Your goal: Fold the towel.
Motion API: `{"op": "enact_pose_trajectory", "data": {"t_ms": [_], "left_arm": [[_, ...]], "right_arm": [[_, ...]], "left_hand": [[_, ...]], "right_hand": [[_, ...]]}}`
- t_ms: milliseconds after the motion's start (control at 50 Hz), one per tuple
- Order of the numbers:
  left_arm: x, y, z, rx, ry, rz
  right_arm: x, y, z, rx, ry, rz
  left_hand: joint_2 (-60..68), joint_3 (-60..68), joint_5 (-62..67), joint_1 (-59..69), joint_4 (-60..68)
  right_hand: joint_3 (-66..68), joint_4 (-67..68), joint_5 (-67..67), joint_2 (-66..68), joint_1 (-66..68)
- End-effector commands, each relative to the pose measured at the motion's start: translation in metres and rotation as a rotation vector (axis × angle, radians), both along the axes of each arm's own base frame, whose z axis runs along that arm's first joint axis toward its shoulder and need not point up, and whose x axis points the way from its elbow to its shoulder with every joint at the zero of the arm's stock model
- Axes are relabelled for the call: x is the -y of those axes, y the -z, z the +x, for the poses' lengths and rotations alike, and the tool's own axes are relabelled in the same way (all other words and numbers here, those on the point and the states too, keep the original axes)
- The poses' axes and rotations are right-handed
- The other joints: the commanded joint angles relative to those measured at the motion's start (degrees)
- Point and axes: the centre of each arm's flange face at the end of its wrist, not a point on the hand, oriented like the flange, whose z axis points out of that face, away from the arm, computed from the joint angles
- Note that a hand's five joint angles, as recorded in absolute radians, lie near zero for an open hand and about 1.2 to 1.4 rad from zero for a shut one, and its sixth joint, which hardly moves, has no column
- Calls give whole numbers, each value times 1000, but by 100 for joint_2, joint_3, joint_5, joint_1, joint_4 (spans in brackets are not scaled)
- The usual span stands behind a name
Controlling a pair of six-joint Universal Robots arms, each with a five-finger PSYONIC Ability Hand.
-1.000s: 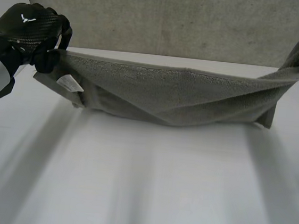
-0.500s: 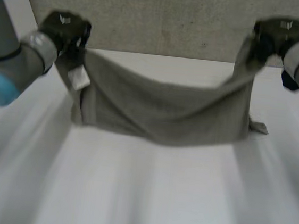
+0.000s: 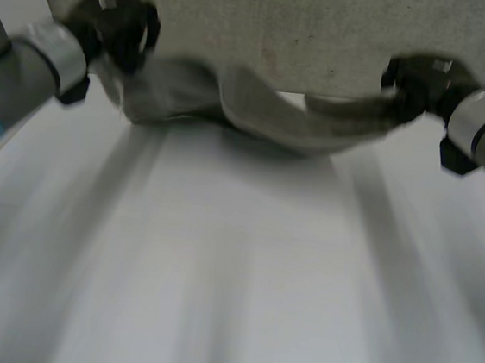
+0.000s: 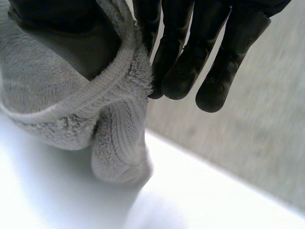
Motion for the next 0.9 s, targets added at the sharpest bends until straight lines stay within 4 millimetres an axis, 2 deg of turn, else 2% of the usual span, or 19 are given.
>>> {"op": "enact_pose_trajectory", "data": {"t_ms": [20,40,80,140,180,300,320,340,360,380,460,500,580,660,700,740,760,800,900], "left_arm": [[-41,97,23,291,48,198],[-41,97,23,291,48,198],[-55,108,36,322,60,208],[-61,112,40,320,69,209],[-73,115,45,308,84,202],[-90,113,47,304,89,182],[-95,113,47,305,90,178],[-98,111,48,306,90,169],[-100,110,48,305,88,160],[-100,110,48,305,88,160],[-101,106,49,303,84,141],[-101,105,49,303,82,136],[-95,104,56,301,55,127],[-92,105,60,301,41,130],[-93,106,60,302,41,135],[-95,109,60,302,44,145],[-95,109,60,302,44,145],[-97,111,60,303,45,153],[-96,111,60,302,46,151]], "right_arm": [[-9,77,-34,-80,106,222],[-9,77,-34,-80,106,222],[-9,98,-51,-88,148,264],[-7,106,-60,-89,172,277],[-6,119,-75,-89,215,306],[-5,129,-89,-85,258,319],[-6,130,-91,-84,265,313],[-6,127,-93,-82,272,300],[-7,122,-94,-78,275,280],[-7,122,-94,-78,275,280],[-7,101,-101,-63,300,205],[-7,94,-104,-58,308,178],[2,83,-119,-47,352,99],[12,83,-133,-53,390,83],[16,89,-138,-69,398,94],[21,110,-141,-126,396,137],[21,110,-141,-126,396,138],[19,126,-140,-188,375,170],[14,130,-139,-213,366,210]], "left_hand": [[-652,-876,-1552,-298,-711],[-652,-876,-1552,-298,-711],[-652,-876,-1552,-298,-711],[-652,-876,-1552,-298,-711],[-652,-876,-1552,-298,-711],[-652,-876,-1552,-298,-711],[-652,-876,-1552,-298,-711],[-652,-876,-1552,-298,-711],[-652,-876,-1552,-298,-711],[-652,-876,-1552,-298,-711],[-652,-876,-1552,-298,-711],[-652,-876,-1552,-298,-711],[-652,-876,-1552,-298,-711],[-652,-876,-1552,-298,-711],[-652,-876,-1552,-298,-711],[-652,-876,-1552,-298,-711],[-652,-876,-1552,-298,-711],[-652,-876,-1552,-298,-711],[-652,-876,-1552,-298,-711]], "right_hand": [[308,347,269,405,312],[308,347,269,405,312],[308,347,269,405,312],[308,347,269,405,312],[308,347,269,405,312],[308,347,269,405,312],[-435,-397,-474,-339,-432],[-2241,-2203,-2280,-2145,-2238],[-3192,-3153,-3231,-3095,-3188],[-3202,-3163,-3240,-3105,-3198],[-5883,-5844,-5922,-5786,-5879],[-6209,-6171,-6248,-6113,-6206],[-6581,-6542,-6620,-6485,-6578],[-6549,-6511,-6588,-6453,-6546],[-6482,-6443,-6520,-6385,-6478],[-6448,-6409,-6487,-6352,-6445],[-6448,-6409,-6487,-6352,-6445],[-6448,-6409,-6487,-6352,-6445],[-6448,-6409,-6487,-6352,-6445]]}}
